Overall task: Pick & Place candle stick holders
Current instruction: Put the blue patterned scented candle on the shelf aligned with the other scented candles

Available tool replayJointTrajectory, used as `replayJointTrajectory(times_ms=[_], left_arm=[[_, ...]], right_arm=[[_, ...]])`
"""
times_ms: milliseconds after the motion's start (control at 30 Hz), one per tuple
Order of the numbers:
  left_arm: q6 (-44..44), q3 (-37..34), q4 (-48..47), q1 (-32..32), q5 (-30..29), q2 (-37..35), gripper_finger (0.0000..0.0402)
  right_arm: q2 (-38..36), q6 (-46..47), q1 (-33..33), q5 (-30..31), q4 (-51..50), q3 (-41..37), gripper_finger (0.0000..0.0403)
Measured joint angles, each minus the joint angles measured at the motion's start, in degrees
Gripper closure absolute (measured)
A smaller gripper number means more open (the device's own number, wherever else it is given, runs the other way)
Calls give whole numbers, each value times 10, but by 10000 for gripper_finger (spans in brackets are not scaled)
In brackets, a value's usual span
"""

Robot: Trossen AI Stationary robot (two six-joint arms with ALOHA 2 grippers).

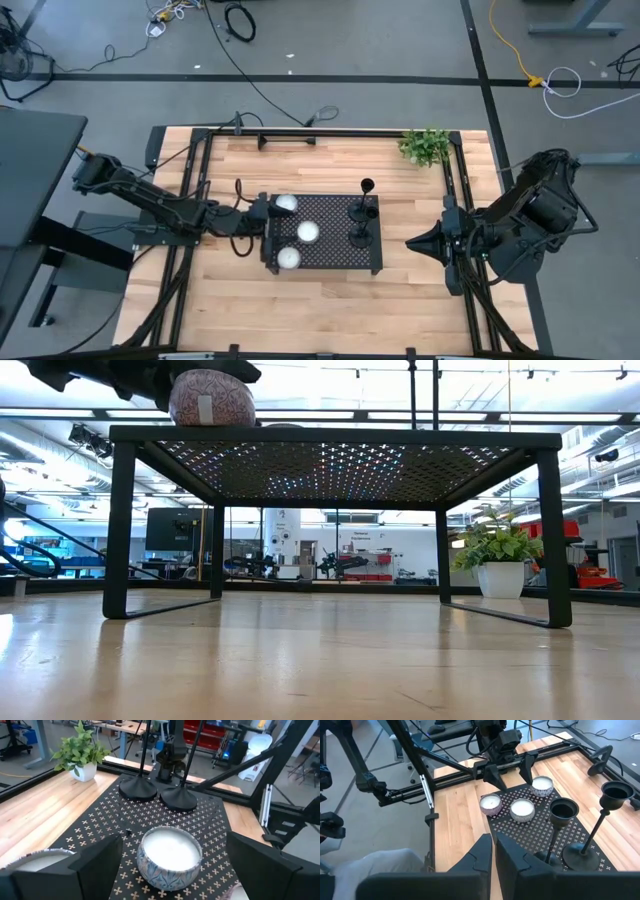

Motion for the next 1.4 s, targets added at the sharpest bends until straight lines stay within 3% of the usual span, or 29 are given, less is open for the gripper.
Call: replayJointTrajectory(times_ms=[200, 333, 700, 800, 1167, 1400], left_arm=[[-38, 0, 24, -1, -5, 0, 49], [-24, 0, 49, -1, 36, 3, 49], [-25, 24, 84, 20, 34, 83, 49], [-27, 62, 24, 26, 51, 101, 49], [-18, 276, -356, 26, 39, 167, 49], [-7, 350, -469, 28, 36, 178, 49]], right_arm=[[0, 0, 0, 0, 0, 0, 383], [0, 0, 0, 1, 1, 0, 383], [0, 0, 0, 5, 1, 0, 383], [0, 0, 0, 5, 1, 0, 383], [0, -1, 0, 5, 2, 0, 383], [1, -1, 0, 5, 0, 0, 383]])
